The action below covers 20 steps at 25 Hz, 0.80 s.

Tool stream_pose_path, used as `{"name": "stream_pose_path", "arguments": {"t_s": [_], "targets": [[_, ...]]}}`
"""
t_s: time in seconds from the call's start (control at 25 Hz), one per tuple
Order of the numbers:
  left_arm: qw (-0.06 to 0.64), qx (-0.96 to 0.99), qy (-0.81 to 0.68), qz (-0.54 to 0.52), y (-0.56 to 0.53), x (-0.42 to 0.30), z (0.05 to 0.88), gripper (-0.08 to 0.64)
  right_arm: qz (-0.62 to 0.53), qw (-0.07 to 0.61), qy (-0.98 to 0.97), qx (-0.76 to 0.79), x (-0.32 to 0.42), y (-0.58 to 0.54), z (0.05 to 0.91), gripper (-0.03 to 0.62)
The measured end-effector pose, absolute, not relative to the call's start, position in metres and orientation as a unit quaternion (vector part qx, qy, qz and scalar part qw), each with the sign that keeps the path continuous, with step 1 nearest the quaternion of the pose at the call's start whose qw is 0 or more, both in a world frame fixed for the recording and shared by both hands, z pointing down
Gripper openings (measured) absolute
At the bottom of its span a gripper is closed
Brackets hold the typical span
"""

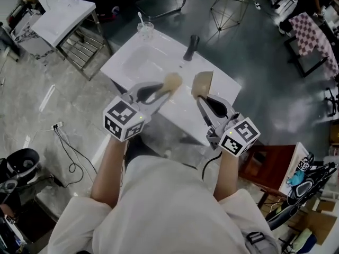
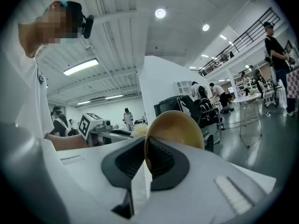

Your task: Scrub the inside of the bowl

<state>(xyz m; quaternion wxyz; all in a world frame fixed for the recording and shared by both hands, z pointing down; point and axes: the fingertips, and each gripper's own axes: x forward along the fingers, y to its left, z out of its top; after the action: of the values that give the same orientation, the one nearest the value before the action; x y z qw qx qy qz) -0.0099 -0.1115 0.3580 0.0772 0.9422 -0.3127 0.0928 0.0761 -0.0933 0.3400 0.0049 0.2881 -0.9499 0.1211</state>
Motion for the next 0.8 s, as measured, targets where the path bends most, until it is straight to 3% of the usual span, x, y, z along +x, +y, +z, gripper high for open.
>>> {"name": "stream_pose_path", "arguments": {"t_s": [0.28, 0.6, 0.8], "targets": [[0.014, 0.898, -0.434, 0.075, -0.104, -0.056, 0.305, 0.098, 0.045, 0.096, -0.923, 0.369, 0.072, -0.094, 0.311, 0.018], [-0.042, 0.85, -0.518, 0.088, -0.088, -0.087, 0.26, 0.1, 0.048, 0.049, -0.926, 0.372, 0.064, -0.093, 0.26, 0.018], [-0.058, 0.849, -0.522, 0.068, -0.076, -0.092, 0.234, 0.1, -0.001, 0.073, -0.915, 0.396, 0.063, -0.082, 0.237, 0.018]]}}
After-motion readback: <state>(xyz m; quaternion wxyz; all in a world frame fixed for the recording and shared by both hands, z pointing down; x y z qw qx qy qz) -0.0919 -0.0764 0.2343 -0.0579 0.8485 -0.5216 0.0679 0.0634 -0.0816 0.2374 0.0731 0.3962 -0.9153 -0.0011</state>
